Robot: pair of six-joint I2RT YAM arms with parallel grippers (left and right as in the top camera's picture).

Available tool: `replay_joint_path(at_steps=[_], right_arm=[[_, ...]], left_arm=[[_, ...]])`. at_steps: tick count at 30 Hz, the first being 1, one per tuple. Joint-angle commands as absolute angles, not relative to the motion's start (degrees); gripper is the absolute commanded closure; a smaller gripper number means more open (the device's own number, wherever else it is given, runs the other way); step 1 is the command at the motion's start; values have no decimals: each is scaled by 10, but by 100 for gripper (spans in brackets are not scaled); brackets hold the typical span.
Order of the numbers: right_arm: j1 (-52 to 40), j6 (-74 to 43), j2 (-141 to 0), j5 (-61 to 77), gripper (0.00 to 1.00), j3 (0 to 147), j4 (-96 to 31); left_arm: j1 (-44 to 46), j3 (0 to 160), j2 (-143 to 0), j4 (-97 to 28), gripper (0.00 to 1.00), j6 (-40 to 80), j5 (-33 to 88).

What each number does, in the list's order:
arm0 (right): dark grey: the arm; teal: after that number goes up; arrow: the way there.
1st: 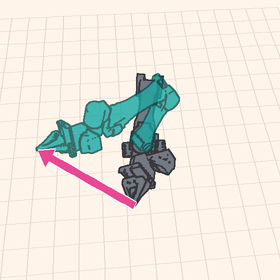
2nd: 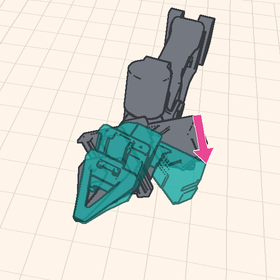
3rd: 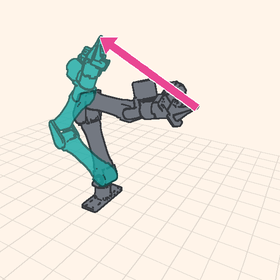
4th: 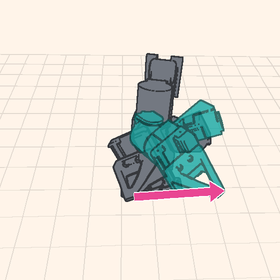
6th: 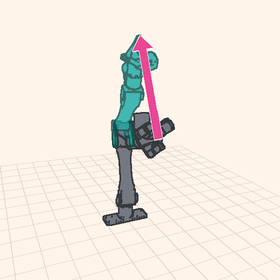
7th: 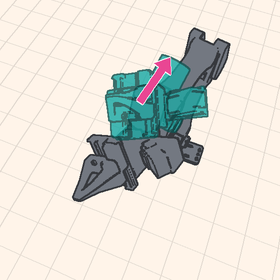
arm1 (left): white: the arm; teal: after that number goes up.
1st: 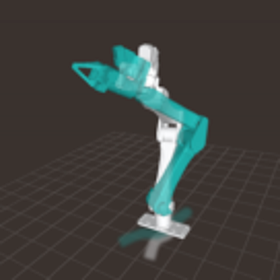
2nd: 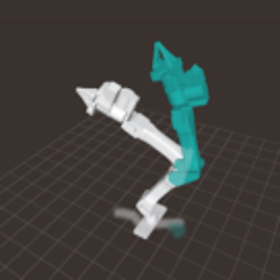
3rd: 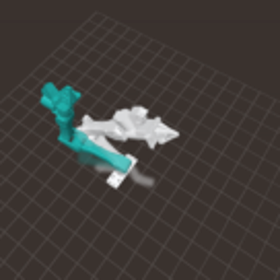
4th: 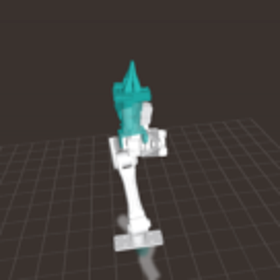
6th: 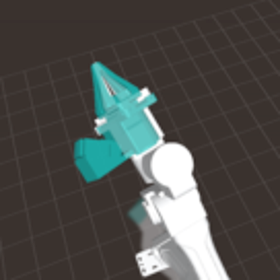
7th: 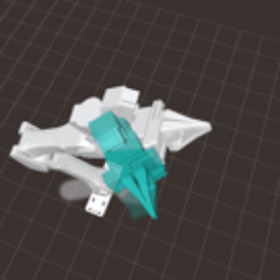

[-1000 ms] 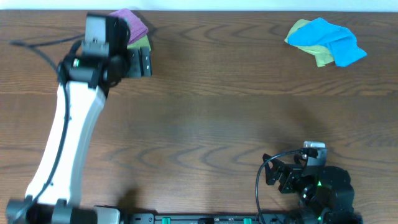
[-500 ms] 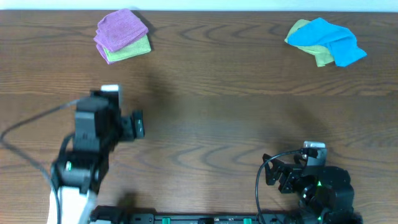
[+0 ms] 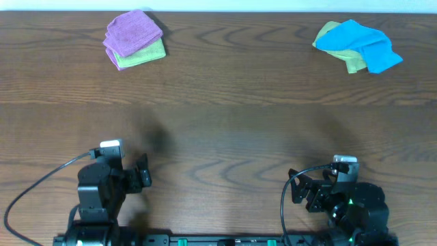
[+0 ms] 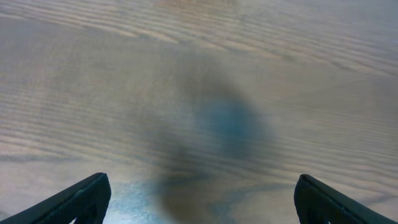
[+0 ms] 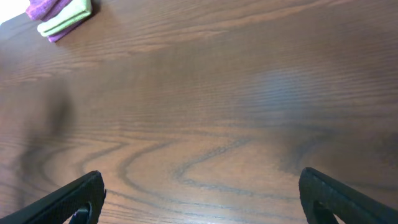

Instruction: Fold the cloth

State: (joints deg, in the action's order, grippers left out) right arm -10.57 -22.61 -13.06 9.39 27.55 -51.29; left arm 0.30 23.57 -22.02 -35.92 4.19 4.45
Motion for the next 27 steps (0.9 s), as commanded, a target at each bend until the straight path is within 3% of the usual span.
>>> replay_joint_path(at_steps=[1, 27], right_arm=[[-102, -233, -128, 92, 1, 275, -513], [-102, -233, -128, 92, 1, 275, -513]], left_arm=[[-8, 209, -183, -362, 4, 12, 39], [11, 140, -12, -494, 5, -71, 38]])
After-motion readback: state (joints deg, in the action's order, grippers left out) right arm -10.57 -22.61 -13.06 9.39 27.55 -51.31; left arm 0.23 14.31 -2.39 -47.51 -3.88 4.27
